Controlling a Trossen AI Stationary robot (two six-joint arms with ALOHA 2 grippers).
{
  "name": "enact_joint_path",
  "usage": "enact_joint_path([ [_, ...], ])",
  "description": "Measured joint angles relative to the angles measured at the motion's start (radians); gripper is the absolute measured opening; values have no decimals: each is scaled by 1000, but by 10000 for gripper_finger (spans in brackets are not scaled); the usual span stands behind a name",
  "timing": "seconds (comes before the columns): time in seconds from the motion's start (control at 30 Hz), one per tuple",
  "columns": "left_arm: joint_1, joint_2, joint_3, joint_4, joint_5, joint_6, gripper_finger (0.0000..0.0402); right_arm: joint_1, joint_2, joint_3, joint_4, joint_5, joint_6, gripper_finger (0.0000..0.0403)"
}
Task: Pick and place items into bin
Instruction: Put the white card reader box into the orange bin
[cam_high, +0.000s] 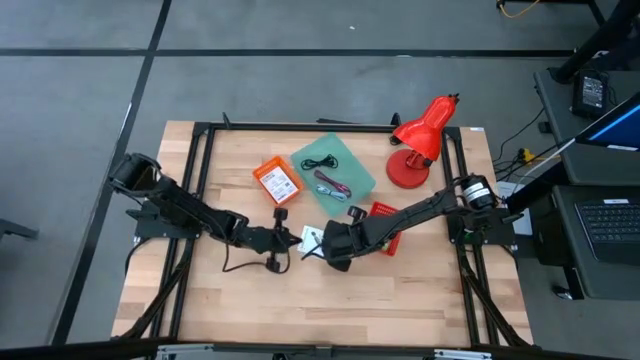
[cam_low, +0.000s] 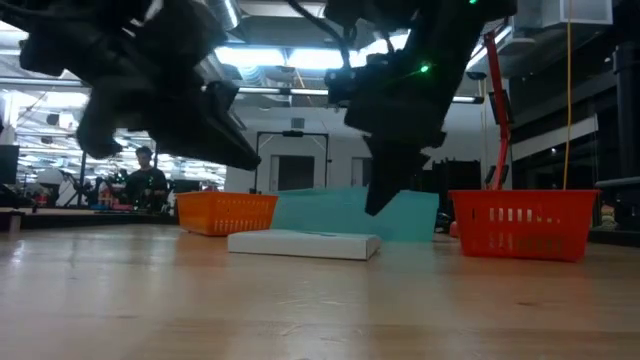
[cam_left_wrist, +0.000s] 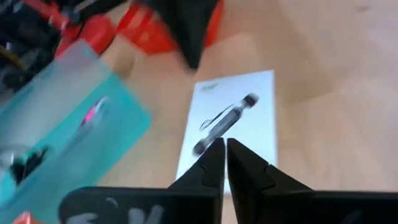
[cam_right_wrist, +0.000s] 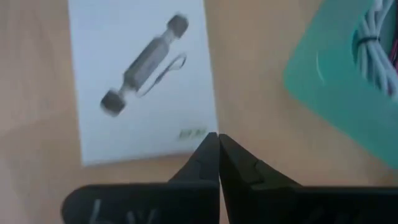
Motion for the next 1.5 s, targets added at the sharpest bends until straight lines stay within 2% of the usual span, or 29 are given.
enact_joint_path([
  [0.17, 40, -1, 1, -41, 22, -91, 3, 29, -8, -1, -33, -27, 30, 0],
  [0.3, 61, 28, 0, -72, 33, -129, 2, 48, -8, -18, 35, -51, 31, 0],
  [0.67, 69, 93, 8, -89, 35, -133, 3, 51, -6, -91, 96, -69, 91, 0],
  [0.83, 89, 122, 15, -87, 48, -151, 3, 48, -6, -123, 189, -76, 78, 0],
  [1.13, 125, 170, 15, -75, 104, -185, 3, 37, -6, -126, 199, -78, 49, 0],
  [1.5, 125, 173, 15, -68, 112, -185, 3, 10, -5, -127, 225, -87, -8, 0],
])
